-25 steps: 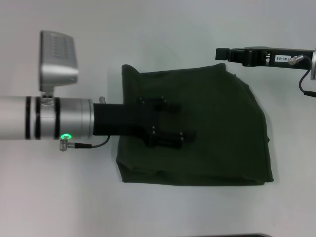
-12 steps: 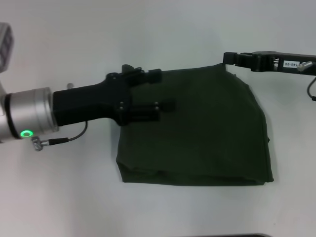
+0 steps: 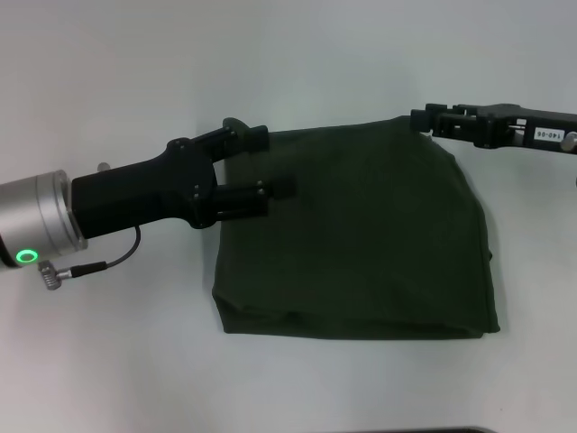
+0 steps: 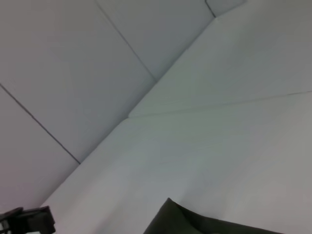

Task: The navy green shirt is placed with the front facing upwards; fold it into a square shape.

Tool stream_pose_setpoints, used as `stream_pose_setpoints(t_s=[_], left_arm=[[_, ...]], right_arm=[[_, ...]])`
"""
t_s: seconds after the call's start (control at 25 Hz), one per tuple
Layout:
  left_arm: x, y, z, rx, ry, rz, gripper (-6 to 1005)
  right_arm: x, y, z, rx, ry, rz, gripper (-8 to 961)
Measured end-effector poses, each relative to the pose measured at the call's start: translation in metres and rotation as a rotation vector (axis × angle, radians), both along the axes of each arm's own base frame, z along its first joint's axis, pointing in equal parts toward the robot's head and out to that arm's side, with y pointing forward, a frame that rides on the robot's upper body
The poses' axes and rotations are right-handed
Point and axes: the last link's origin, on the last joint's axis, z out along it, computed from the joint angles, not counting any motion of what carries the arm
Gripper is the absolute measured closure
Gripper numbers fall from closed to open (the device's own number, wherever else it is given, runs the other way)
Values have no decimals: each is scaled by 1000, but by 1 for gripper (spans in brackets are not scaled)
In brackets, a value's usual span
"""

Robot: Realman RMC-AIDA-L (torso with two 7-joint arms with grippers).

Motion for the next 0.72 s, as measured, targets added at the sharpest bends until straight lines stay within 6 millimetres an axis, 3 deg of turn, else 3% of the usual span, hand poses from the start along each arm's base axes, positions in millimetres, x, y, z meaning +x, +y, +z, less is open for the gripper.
stream_pose_setpoints(t_s=[0.44,0.72], left_arm=[[1,1,0,-12,-1,8,94],[1,2,0,-12,6,9,95]], right_arm=[[2,-12,0,-19,14,43,154],[6,-17,-4,-12,14,36,27]])
